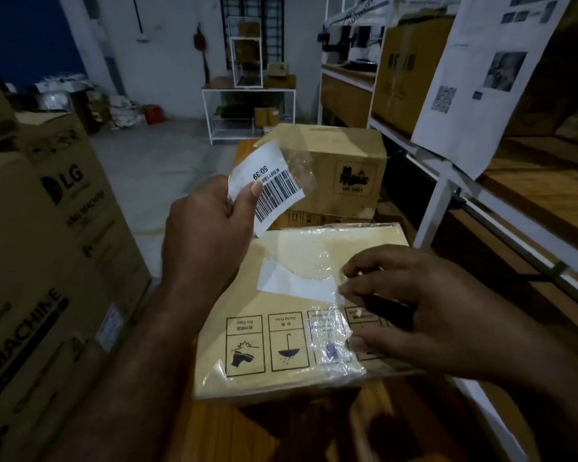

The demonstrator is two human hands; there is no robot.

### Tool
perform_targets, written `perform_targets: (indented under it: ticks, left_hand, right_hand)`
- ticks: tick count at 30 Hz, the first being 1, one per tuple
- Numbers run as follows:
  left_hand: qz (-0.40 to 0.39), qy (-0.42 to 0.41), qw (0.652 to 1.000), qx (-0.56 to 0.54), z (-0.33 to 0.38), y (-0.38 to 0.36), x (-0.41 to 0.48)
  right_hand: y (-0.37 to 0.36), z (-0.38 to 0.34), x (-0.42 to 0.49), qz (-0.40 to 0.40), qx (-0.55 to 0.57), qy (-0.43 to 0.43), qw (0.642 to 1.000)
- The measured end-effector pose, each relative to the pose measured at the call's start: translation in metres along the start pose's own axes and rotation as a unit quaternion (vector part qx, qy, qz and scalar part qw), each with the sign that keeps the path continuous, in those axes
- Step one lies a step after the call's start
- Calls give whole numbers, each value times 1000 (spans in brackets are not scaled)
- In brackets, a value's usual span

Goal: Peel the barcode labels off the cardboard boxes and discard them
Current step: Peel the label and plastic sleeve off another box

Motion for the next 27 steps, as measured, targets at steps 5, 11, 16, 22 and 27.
perform_targets:
  ticks: [5,11,16,22,27]
  left_hand:
    - [3,4,1000,-5,3,4,-5]
    - [9,2,1000,10,8,7,-10]
    - [11,5,1000,-5,8,10,-16]
    - [17,3,1000,-6,12,13,-20]
    - [17,5,1000,-20,12,16,-24]
  right_hand:
    - [-7,-27,-4,-41,-83,-30,995]
    - [-29,-43,-11,17,-83,-112,990]
    - [-36,-46,-13,45,-53,-143,987]
    - [-34,-44,-16,42,-57,-152,986]
    - [-38,-52,-18,34,-75,-163,983]
Point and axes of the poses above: each hand's wrist, its own x-axis towards the middle knuckle, its own y-axis out of the back of the hand, z = x × y, the point moved 5 cm from there along x, towards the middle knuckle, and after that the axes turned 11 degrees about x, right-handed, at the moved point
